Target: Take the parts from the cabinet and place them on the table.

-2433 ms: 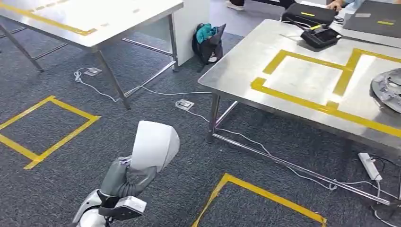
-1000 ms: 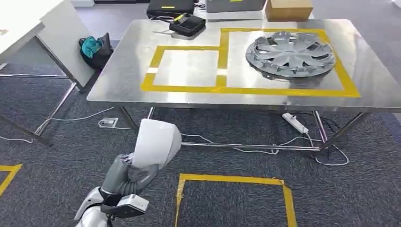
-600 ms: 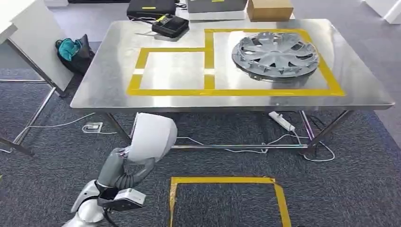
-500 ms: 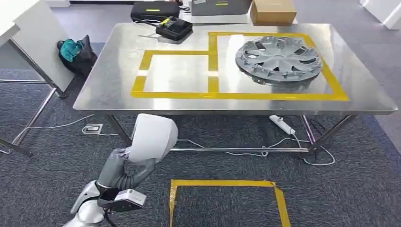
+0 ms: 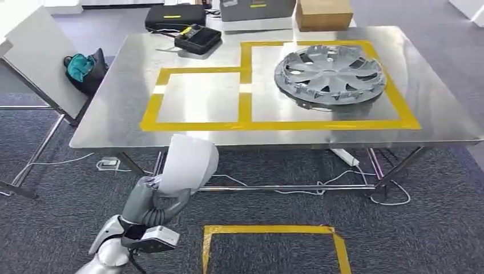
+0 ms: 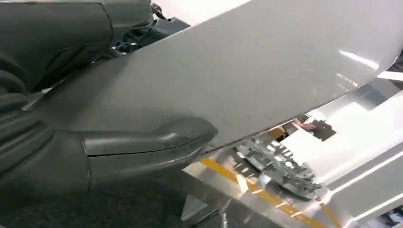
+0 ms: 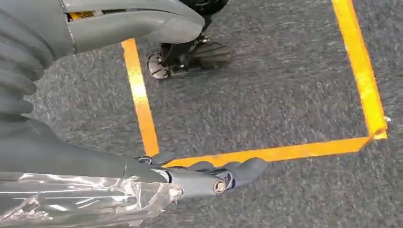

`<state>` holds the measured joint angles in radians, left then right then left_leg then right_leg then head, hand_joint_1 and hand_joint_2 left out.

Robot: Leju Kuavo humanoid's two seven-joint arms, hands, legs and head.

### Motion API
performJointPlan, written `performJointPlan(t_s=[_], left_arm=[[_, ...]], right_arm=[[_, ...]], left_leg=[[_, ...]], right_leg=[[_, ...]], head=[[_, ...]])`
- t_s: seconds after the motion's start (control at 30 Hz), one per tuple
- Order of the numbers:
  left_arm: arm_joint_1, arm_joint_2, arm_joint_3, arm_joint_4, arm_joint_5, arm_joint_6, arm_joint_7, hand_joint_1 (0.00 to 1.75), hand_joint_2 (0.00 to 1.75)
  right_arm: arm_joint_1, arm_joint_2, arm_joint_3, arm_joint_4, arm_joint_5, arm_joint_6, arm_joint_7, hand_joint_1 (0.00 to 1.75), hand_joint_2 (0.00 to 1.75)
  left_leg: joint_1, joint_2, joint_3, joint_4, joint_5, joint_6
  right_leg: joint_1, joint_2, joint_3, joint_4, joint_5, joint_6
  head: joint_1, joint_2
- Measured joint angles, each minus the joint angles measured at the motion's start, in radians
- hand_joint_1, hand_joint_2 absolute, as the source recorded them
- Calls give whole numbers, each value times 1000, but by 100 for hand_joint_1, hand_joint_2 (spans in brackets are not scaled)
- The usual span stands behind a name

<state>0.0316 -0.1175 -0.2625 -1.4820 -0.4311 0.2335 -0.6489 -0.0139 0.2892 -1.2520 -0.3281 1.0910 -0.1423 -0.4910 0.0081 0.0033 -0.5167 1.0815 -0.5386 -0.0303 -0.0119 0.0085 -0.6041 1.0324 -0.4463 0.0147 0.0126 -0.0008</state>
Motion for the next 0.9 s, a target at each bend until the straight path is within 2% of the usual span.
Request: performJointPlan(t_s=[0.07,0.1,0.13,0.17,0.2,0.23,0.27,0.3,0.33,0.37,0.4,0.43,0.47,0.5,0.53,0.57,0.6,0.63,0.67,0.7,0.73,0.77,0.8,0.83,0.87,0.9], left_arm=[[-1,0,0,1,2,0,0,175,175],[0,0,0,2,2,0,1,175,175],[0,0,0,3,3,0,1,175,175],[0,-1,0,4,3,1,1,175,175],[-1,-2,0,4,3,1,2,175,175],[-1,-3,0,4,6,3,3,175,175],[-1,-4,0,4,7,4,7,175,175],[0,-5,0,5,11,7,9,175,175],[0,-6,1,6,13,10,12,175,175],[1,-9,2,7,14,14,12,175,175],[0,-12,3,7,16,19,11,175,175],[0,-18,3,6,16,25,10,175,175],[3,-23,5,7,16,31,10,175,175],[2,-26,6,7,16,31,10,175,175],[2,-28,6,7,15,31,10,175,175],[4,-29,6,7,15,32,10,175,175],[5,-30,6,7,14,35,10,175,175],[5,-31,6,8,13,41,10,175,175],[3,-31,6,8,11,51,10,175,175],[-1,-31,6,10,9,58,10,175,175],[-8,-32,6,11,8,65,10,175,175],[-14,-34,6,13,7,68,10,175,175],[-19,-34,6,15,6,70,10,175,175],[-23,-35,7,16,5,73,12,175,175],[-27,-36,7,16,-1,84,17,175,175],[-29,-37,6,16,-12,100,26,175,175]], right_arm=[[-1,0,0,1,8,11,0,0,175],[1,0,0,2,11,12,0,0,175],[3,0,0,3,13,12,0,0,175],[5,-1,0,3,16,12,1,0,175],[6,-2,0,4,18,12,2,0,175],[5,-2,0,4,19,11,2,0,175],[5,-2,0,5,19,10,3,0,175],[5,-1,-1,8,20,7,5,0,175],[4,-1,-1,9,21,5,6,0,175],[4,-1,-1,9,21,-1,9,0,175],[6,-1,-1,9,22,-5,10,0,175],[6,-1,-2,9,22,-5,11,0,175],[5,-1,-2,9,24,-6,12,0,175],[2,-1,-2,9,25,-6,12,0,175],[-2,-1,-2,9,25,-6,12,0,175],[-2,-1,-2,9,27,-5,14,0,175],[1,-1,-2,9,30,-5,15,0,175],[4,-1,-2,9,32,-5,18,0,175],[6,-1,-3,9,35,-4,18,0,175],[7,-1,-3,9,39,-4,19,0,175],[7,-1,-3,9,40,-4,19,0,175],[7,-1,-4,9,41,-4,19,0,175],[9,0,-5,9,41,-4,21,0,175],[6,0,-5,10,42,-3,21,0,175],[5,0,-5,9,43,-3,21,0,175],[6,0,-6,9,45,-3,23,0,175]], left_leg=[[-1,0,-110,156,-66,-4],[-1,0,-156,206,-99,-2],[-2,0,-177,212,-102,2],[-4,0,-182,182,-76,8],[-7,-1,-171,123,-27,17],[-12,-1,-155,49,36,27],[-20,-1,-142,-22,113,40],[-29,-6,-145,-54,144,46],[-29,-6,-139,-56,121,42],[-29,-6,-132,-61,127,45],[-28,-9,-127,-69,127,47],[-19,-13,-108,-70,127,51],[-16,-14,-93,-75,120,51],[-15,-15,-83,-75,113,54],[-14,-15,-77,-75,103,56],[-13,-15,-68,-75,93,57],[-13,-18,-59,-75,84,58],[-13,-23,-47,-75,73,58],[-12,-28,-31,-75,62,57],[-11,-34,-14,-75,50,55],[-9,-37,5,-75,37,53],[-8,-40,21,-75,25,48],[-13,-43,26,-75,12,41],[-12,-47,27,-74,8,38],[-12,-49,24,-78,3,34],[-12,-50,31,-79,3,31]], right_leg=[[2,4,12,-1,-15,-6],[4,6,22,-1,-25,-7],[6,9,33,-1,-33,-8],[8,13,50,-1,-45,-8],[11,15,67,-2,-57,-8],[12,17,84,-3,-68,-7],[13,17,95,-4,-79,-6],[17,21,107,2,-92,1],[17,23,103,-5,-101,9],[16,22,113,-14,-107,14],[16,19,127,-3,-96,21],[19,17,138,-7,-105,26],[19,11,122,18,-108,31],[19,5,96,69,-110,38],[16,0,42,150,-129,44],[14,-2,-11,224,-165,48],[14,-2,-55,274,-197,49],[13,-2,-86,294,-208,51],[12,-1,-96,273,-190,52],[12,-1,-90,217,-147,50],[11,0,-72,137,-85,54],[9,6,-56,59,-13,56],[10,19,-54,29,40,57],[11,16,-50,22,-5,35],[13,16,-42,24,18,24],[13,12,-41,22,10,17]], head=[[0,0],[-1,0],[0,0],[-1,0],[0,0],[0,0],[-1,0],[1,0],[-2,0],[-1,0],[-1,0],[-2,0],[1,0],[8,0],[10,0],[10,0],[11,0],[11,0],[11,0],[11,0],[11,0],[12,0],[13,0],[14,0],[10,0],[12,0]])
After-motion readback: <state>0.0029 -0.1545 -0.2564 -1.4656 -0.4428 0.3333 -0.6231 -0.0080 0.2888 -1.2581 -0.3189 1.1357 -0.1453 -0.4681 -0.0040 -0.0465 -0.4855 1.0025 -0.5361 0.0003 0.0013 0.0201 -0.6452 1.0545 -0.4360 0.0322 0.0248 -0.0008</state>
